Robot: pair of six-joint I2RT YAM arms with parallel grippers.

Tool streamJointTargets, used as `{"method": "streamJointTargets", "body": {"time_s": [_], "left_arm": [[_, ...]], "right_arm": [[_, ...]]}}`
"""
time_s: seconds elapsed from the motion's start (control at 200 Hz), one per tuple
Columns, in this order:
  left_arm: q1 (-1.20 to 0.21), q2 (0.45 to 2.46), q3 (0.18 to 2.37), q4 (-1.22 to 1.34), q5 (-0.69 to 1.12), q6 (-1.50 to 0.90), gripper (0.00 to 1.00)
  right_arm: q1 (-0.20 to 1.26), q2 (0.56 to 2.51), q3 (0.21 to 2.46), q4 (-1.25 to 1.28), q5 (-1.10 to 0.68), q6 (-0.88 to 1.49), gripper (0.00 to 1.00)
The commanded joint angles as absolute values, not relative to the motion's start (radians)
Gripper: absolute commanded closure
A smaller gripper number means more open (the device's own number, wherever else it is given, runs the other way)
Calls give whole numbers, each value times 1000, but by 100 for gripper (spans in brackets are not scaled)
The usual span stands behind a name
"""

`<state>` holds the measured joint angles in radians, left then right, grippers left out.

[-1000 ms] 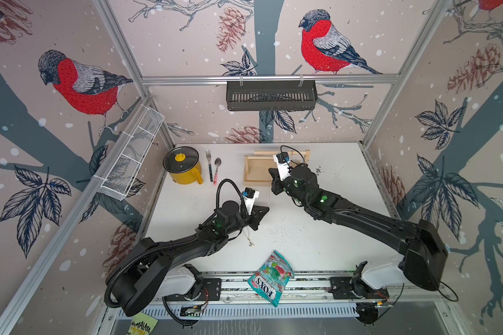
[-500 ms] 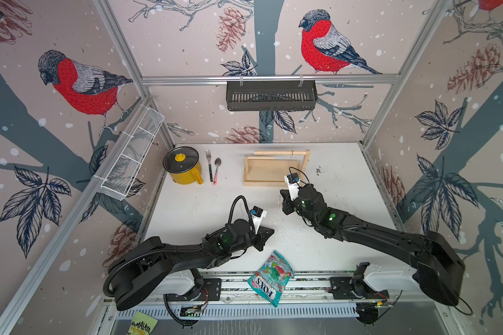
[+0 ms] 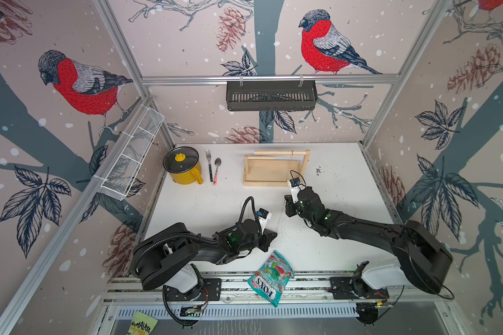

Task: Take the necklace off the jewelry display stand
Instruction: Place the necklace at the center of the board.

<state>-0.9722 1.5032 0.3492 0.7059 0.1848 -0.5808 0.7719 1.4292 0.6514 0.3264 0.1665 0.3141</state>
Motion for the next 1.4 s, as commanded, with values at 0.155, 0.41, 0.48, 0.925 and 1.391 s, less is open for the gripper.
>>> {"method": "streamJointTargets", "body": {"time_s": [0.155, 0.41, 0.48, 0.925, 1.391], "left_arm": [[-974, 1600, 344, 718, 287, -711, 100], [-976, 1613, 346, 721, 276, -755, 97], [-975, 1620, 352, 718, 285, -762, 94], [-976, 1652, 353, 695, 286, -798, 86], [-974, 1631, 373, 631, 259, -790, 77]], "right_arm": [[760, 1541, 671, 468, 123, 328, 100], [758, 1645, 707, 519, 92, 332, 100], [757, 1681, 731, 522, 80, 337, 100], [738, 1839, 842, 529, 54, 341, 100], [732, 1892, 869, 514, 61, 337, 85]]}}
